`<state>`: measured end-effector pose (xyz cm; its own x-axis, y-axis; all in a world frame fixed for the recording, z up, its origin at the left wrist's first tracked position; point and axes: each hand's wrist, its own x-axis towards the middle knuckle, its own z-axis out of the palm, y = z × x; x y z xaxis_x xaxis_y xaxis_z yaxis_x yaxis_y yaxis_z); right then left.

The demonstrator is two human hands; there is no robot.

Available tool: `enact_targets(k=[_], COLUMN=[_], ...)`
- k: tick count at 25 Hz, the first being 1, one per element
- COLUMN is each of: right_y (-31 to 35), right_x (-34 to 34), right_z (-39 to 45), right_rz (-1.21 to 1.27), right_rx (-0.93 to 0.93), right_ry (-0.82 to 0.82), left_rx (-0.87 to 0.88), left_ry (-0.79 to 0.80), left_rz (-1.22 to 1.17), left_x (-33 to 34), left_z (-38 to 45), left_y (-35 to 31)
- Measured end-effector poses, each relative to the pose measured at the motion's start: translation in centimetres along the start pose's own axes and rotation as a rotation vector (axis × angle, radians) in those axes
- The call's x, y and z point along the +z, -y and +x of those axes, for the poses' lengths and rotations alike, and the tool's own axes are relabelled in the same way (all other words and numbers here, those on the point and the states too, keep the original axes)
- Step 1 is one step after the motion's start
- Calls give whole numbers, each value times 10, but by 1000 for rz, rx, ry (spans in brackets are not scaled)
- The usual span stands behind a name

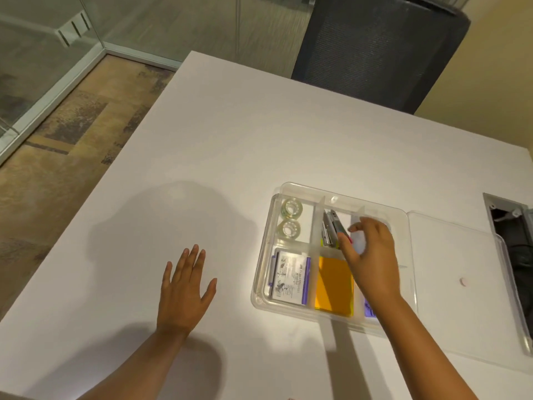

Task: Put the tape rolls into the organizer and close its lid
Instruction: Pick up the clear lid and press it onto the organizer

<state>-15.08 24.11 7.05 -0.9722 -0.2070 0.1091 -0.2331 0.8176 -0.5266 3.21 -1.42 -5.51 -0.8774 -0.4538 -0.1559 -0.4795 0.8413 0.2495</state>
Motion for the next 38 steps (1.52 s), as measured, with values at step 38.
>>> enact_targets(k=[38], right_y=[-152], right_x=[-115], right_z=[-67], right_rz=[-204], right_rx=[240], right_ry=[-306], left_rx=[123], left_ry=[-70], left_rz=[-631], left_x=[-57], left_z=[8], left_y=[-115])
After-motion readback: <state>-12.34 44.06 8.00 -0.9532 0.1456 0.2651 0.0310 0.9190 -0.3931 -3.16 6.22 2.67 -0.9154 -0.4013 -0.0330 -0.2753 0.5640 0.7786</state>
